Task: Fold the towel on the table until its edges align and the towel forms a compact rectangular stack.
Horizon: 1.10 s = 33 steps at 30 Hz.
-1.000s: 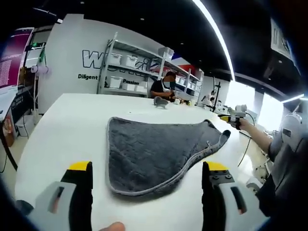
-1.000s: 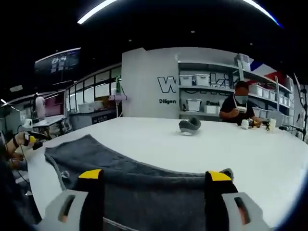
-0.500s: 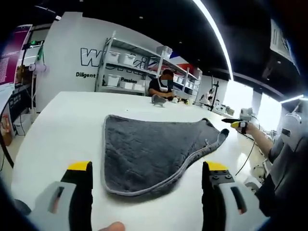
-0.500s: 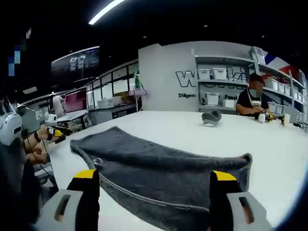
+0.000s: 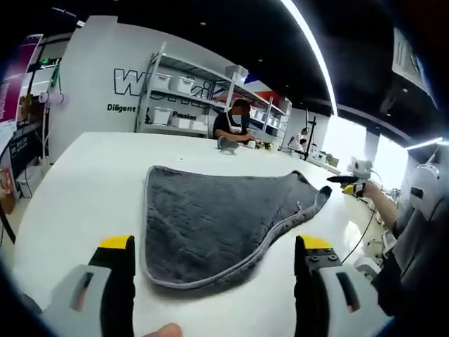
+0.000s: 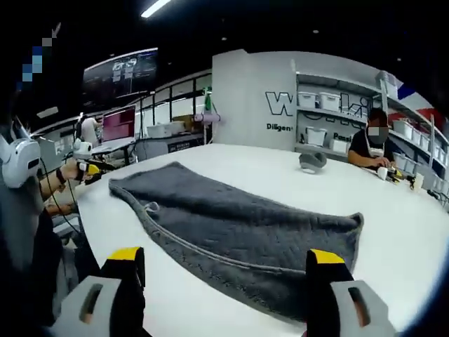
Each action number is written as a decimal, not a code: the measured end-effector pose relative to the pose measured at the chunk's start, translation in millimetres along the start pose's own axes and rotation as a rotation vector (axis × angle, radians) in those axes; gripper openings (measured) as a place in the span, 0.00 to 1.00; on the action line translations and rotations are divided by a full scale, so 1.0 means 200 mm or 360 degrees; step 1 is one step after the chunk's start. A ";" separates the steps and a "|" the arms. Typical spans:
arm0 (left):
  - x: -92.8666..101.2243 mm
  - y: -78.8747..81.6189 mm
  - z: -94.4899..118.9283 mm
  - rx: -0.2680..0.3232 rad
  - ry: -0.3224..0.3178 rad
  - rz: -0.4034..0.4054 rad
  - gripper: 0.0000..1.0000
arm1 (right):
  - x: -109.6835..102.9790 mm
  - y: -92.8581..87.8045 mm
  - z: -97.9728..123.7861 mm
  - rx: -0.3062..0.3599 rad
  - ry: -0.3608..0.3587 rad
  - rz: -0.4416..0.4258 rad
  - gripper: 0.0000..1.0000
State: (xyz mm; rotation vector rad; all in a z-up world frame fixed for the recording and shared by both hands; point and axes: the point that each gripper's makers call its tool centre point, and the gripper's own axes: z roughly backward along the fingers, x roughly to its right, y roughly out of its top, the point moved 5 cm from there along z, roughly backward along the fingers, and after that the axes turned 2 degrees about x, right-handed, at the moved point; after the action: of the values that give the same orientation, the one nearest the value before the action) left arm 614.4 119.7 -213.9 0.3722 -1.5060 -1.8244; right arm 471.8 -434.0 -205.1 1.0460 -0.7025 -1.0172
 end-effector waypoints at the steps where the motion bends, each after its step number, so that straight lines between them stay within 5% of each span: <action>1: 0.00 0.00 0.00 0.0000 -0.0001 0.0001 0.99 | 0.01 -0.01 0.01 -0.0007 -0.0019 0.0003 0.99; 7: 0.00 0.00 0.00 0.0001 -0.0004 -0.0002 0.99 | 0.09 -0.02 0.06 0.0024 -0.0147 -0.0025 0.92; 12: 0.00 0.00 0.01 0.0004 0.0001 0.0001 0.99 | 0.20 -0.09 0.10 -0.0030 -0.0371 -0.0027 0.83; 18: 0.00 0.00 0.01 0.0002 0.0005 0.0003 0.99 | 0.28 -0.15 0.12 -0.0110 -0.0505 0.0011 0.68; 23: 0.00 -0.01 0.01 0.0004 0.0010 0.0012 0.99 | 0.36 -0.19 0.13 -0.0202 -0.0652 0.0122 0.43; 33: 0.00 0.00 0.02 0.0013 0.0012 0.0014 0.99 | 0.40 -0.20 0.04 -0.0404 -0.0718 0.0489 0.26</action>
State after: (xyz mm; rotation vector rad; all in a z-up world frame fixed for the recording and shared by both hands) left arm 612.1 121.5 -212.8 0.3755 -1.5077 -1.8088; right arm 481.5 -516.0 -238.5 0.4692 -1.0341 -1.0472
